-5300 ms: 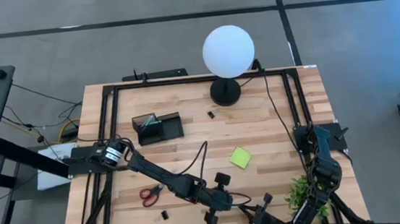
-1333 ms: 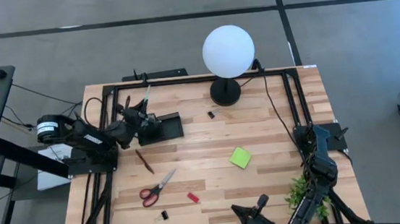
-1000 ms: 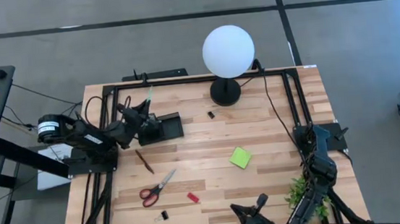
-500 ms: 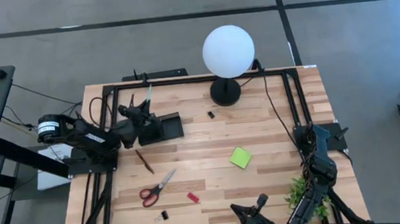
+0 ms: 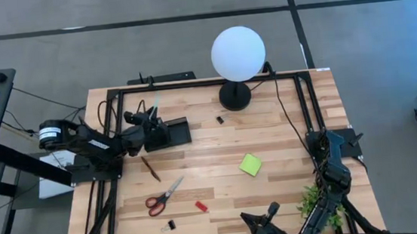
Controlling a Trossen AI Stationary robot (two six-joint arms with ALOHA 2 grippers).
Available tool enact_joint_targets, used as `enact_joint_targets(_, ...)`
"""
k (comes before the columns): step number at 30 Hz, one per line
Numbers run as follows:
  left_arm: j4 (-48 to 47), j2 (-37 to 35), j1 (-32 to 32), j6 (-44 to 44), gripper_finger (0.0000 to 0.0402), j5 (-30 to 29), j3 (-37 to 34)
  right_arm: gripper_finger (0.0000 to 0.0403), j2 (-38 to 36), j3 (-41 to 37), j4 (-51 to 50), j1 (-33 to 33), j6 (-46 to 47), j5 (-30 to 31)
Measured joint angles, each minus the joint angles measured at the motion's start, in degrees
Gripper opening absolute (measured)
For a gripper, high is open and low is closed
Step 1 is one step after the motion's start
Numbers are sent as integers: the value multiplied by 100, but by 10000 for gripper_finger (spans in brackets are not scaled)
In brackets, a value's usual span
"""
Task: Pick and place office supplies into organizer
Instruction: Put the blue pencil into the black desk organizer
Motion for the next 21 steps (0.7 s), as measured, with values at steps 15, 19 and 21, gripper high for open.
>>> enact_joint_targets(15, 809, 30, -213, 377, 12, -166, -32, 15, 0, 0, -6, -79, -32, -4)
enact_joint_targets(19, 1825, 24, -504, 979, 10, -217, -26, 16, 0, 0, -22, -72, -37, -5)
enact_joint_targets(21, 2244, 22, -667, 1157, 10, -318, -26, 16, 0, 0, -22, -72, -38, -7)
